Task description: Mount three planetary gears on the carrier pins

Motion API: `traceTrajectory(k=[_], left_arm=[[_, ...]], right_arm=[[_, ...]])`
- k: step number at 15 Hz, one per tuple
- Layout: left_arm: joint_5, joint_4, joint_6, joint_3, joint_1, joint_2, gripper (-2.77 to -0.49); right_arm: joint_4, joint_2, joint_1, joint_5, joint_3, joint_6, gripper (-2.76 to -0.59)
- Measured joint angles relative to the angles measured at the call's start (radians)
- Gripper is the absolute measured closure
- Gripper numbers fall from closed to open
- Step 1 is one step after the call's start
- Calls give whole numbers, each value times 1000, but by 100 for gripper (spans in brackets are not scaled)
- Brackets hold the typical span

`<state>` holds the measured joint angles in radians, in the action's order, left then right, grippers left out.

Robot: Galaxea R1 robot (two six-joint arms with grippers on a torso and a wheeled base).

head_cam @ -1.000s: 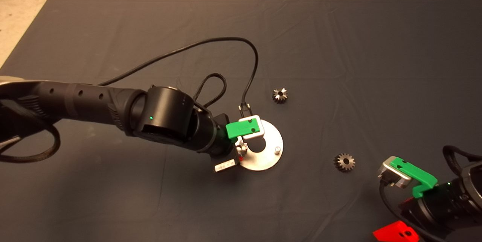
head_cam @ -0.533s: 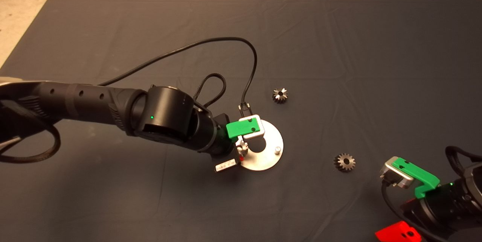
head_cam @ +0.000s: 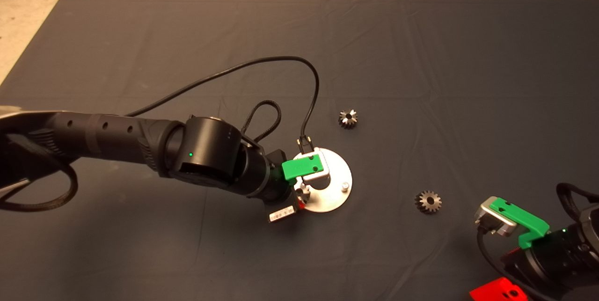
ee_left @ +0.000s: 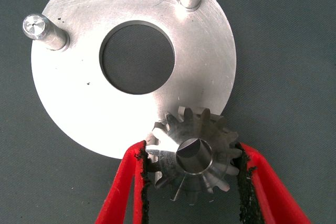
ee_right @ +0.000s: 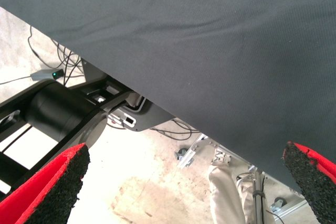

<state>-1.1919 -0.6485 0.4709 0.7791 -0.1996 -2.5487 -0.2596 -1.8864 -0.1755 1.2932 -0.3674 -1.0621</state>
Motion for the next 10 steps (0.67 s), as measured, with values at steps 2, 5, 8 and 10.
traceTrajectory(k=[2, 5, 8, 10], left_arm=[[4, 0, -6, 0, 0, 3, -83], [26, 1, -27, 15, 0, 2, -83], [48, 1, -42, 34, -1, -3, -83], [52, 1, -43, 37, -1, -3, -83]], right_arm=[[0, 0, 0, 0, 0, 0, -275], [1, 0, 0, 0, 0, 0, -275], [3, 0, 0, 0, 0, 0, -275], [3, 0, 0, 0, 0, 0, -275]])
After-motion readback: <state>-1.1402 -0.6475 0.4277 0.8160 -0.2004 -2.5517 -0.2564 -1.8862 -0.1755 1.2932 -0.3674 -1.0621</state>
